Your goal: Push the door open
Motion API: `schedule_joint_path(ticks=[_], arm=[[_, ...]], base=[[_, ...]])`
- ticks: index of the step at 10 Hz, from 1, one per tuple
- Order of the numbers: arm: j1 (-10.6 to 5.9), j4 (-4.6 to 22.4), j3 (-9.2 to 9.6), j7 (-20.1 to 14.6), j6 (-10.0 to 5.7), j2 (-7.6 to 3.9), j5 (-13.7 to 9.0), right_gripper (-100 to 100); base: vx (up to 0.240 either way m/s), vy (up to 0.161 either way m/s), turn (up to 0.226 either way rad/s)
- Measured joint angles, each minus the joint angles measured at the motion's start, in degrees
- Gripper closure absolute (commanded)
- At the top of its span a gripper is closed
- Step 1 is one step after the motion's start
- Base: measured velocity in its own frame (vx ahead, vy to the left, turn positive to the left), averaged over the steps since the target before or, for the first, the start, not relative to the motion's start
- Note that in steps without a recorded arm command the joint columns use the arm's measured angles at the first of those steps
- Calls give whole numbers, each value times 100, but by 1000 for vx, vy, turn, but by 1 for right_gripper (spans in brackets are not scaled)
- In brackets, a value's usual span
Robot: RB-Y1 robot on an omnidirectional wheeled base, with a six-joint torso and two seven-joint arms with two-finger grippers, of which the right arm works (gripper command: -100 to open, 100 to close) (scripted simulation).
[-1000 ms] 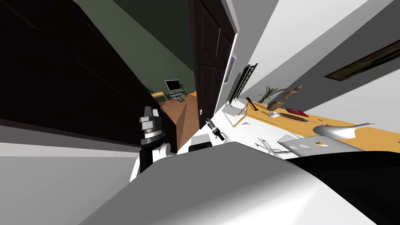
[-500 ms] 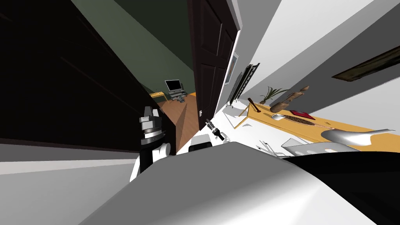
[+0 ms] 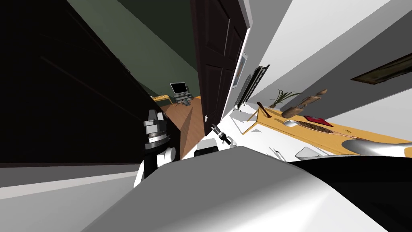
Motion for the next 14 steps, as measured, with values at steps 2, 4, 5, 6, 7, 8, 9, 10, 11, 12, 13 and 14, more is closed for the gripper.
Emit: schedule_joint_path(ticks=[2, 4, 5, 6, 7, 8, 9, 10, 11, 12, 13, 14], arm=[[-138, 326, 19, -67, -90, -14, 76, -100], [-208, 551, 46, -126, -151, -28, 150, -100], [-254, 658, 55, -156, -179, -36, 179, -100], [-306, 766, 58, -182, -210, -49, 199, -100], [-346, 878, 66, -207, -244, -57, 228, -100], [-406, 1014, 72, -231, -283, -62, 257, -100], [-452, 1120, 82, -264, -310, -74, 286, -100], [-491, 1204, 90, -290, -326, -78, 312, -100], [-535, 1305, 95, -307, -353, -81, 332, -100], [-541, 1317, 95, -310, -360, -82, 335, -100], [-544, 1317, 90, -293, -338, -62, 320, -100], [-552, 1327, 84, -266, -316, -37, 306, -100]], base=[[128, -67, 25], [123, -67, 21], [92, -47, 15], [96, -47, 17], [98, -62, 20], [114, -60, 21], [111, -47, 15], [99, -43, 14], [44, -20, 6], [101, 33, 52], [158, 56, 46], [166, 79, 49]])
